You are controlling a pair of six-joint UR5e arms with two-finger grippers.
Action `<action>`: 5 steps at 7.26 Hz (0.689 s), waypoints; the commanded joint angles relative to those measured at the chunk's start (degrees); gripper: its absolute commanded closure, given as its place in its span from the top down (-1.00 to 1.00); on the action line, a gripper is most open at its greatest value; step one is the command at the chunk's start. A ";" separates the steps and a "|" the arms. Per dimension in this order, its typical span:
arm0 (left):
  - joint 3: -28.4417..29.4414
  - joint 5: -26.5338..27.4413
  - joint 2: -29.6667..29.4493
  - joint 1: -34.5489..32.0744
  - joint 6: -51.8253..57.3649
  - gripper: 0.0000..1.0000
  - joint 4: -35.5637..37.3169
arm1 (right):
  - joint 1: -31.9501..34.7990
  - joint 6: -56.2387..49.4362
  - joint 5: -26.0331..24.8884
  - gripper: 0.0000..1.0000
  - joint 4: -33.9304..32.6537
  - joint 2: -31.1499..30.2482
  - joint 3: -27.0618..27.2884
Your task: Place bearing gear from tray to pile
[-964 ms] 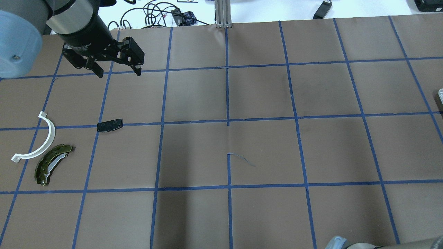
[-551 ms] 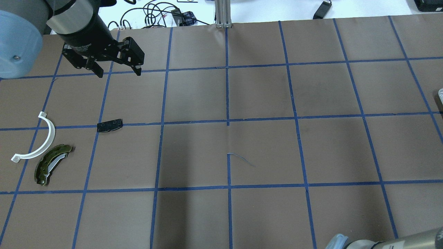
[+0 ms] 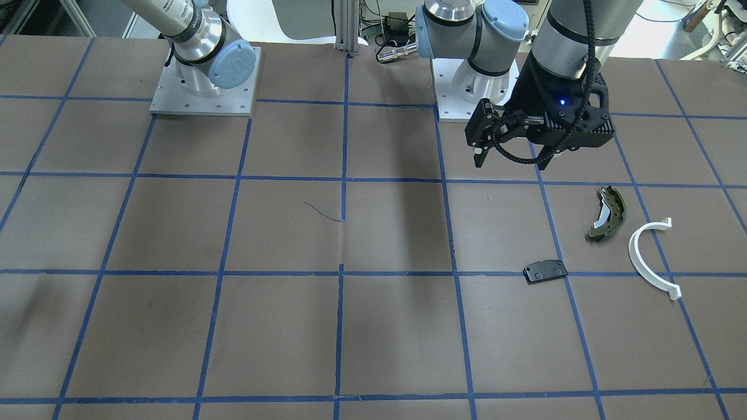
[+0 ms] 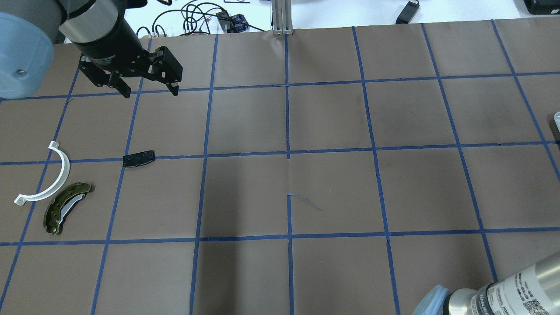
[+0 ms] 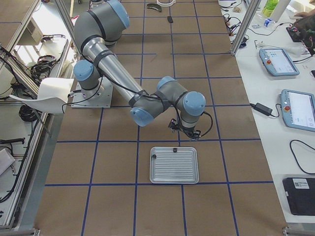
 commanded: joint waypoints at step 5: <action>0.00 -0.09 0.00 0.00 0.08 1.00 0.00 | -3.79 -11.90 4.84 1.00 -6.10 9.36 -0.62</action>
